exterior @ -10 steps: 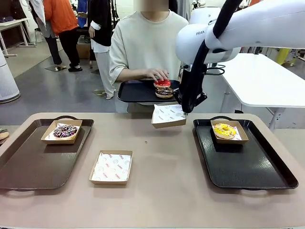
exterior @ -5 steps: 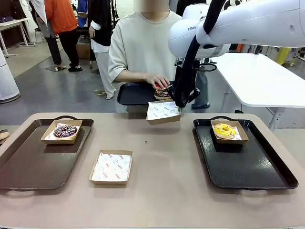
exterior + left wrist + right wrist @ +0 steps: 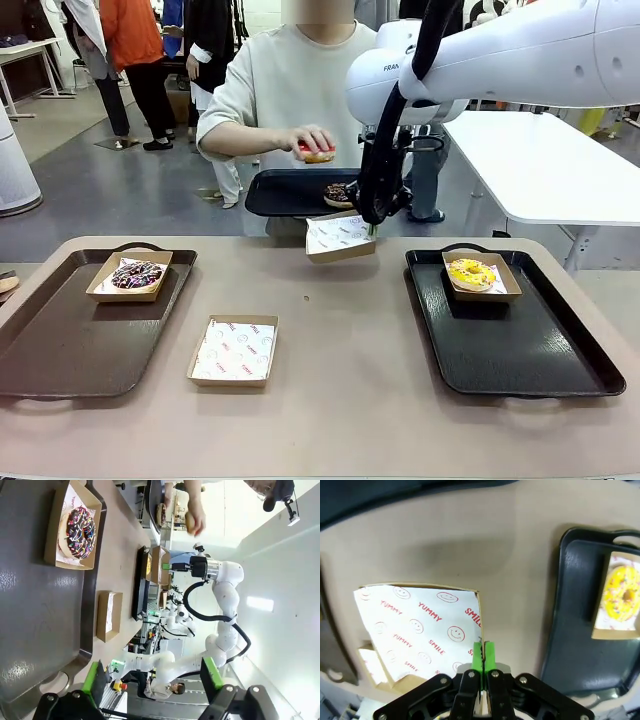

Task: Individually package the donuts and arrange them on the tray.
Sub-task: Place the picked Paper togo box on the Handle tray while simultaneously picking up another Paper togo box from the table with the other hand.

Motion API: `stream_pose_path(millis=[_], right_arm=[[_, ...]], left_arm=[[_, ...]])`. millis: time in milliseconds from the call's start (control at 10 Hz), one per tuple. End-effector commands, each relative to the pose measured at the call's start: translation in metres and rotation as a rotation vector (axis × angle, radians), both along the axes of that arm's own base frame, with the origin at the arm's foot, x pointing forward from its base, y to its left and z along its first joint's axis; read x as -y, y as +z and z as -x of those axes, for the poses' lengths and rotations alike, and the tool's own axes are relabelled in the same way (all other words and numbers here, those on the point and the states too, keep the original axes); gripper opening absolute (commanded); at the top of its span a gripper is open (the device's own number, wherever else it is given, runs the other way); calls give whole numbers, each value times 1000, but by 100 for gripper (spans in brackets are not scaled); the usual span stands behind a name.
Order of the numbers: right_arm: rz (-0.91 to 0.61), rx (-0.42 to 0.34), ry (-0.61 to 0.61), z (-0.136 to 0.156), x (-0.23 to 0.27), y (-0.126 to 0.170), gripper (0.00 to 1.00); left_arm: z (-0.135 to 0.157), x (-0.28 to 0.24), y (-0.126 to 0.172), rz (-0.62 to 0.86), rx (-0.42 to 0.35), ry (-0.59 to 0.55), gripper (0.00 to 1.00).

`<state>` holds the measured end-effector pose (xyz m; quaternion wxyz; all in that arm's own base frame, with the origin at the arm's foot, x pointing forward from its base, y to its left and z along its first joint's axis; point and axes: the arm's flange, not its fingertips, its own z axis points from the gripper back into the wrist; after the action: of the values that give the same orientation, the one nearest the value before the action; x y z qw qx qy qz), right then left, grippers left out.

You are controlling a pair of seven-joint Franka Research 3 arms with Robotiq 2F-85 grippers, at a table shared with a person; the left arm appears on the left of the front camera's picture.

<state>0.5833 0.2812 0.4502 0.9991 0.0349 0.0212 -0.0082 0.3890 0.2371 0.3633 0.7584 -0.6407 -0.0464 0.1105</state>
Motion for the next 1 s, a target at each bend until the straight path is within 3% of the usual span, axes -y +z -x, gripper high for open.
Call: stream_pose_path(millis=[0,900], right_arm=[[-2,3,0,8,1,5,0],[-2,3,0,8,1,5,0]], left_arm=[[1,0,1,-4,-1,-5,100],[1,0,1,-4,-1,-5,100]])
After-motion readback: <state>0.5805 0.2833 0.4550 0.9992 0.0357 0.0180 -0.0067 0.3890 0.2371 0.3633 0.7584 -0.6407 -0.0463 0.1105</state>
